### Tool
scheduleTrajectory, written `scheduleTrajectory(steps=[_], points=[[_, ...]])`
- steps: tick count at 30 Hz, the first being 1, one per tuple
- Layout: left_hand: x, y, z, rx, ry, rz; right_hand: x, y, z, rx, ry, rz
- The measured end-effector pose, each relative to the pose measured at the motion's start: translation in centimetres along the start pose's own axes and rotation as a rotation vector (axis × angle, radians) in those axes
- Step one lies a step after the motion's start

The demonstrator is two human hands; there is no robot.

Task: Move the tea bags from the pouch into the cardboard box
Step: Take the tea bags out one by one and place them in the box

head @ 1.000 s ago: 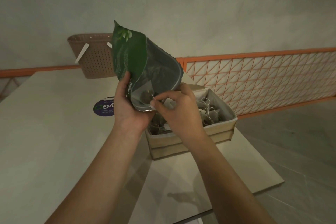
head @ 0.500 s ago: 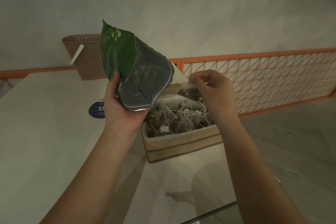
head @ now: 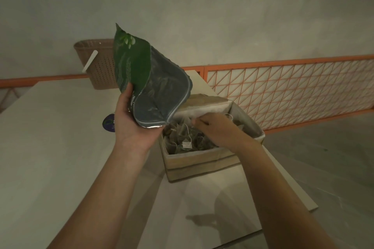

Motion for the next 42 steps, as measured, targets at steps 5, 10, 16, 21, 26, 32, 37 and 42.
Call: scheduleTrajectory(steps=[5,10,16,21,26,32,37,42], points=[[-0.8,-0.3,-0.2,-0.010,0.019,0.025,0.4,-0.3,-2.4,-0.159,-0.064,-0.030],[-1.5,-0.8,-0.1,-0.015,0.022,0.047,2.9,-1.3,-1.1,-0.026,0.038,-0.118],[-1.4,-1.1,-0.1,-0.021,0.035,0.044,3.4,-0.6,0.8,-0.001,-0.147,-0.028],[-1.8,-1.3,-0.2,-0.012,0.070,0.058,4.6,-0.4,-1.7,-0.275,-0.029,-0.054],[-2.0,-1.3,-0.4,-0.017,0.085,0.058,5.2,-0.5,-0.3,-0.218,0.005,-0.129],[-1.8,-1.1,-0.6,-0.026,0.074,0.055,5.1,-2.1,-1.3,-0.180,-0.033,-0.213],[-1.3,-1.1,-0.4,-0.019,0.069,0.031,0.8,-3.0,-2.9,-0.184,-0.132,-0.052],[-1.4,-1.2,-0.5,-0.027,0.085,0.037,-1.5,-3.5,-2.5,0.040,-0.135,0.076]])
Point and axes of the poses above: each hand's wrist, its own y-axis towards the middle knuckle, its own z-axis out of the palm, x = y × z, the point moved 10 cm from there along y, towards the middle knuckle, and after that the axes turned 3 degrees about -x, right-handed, at the moved point
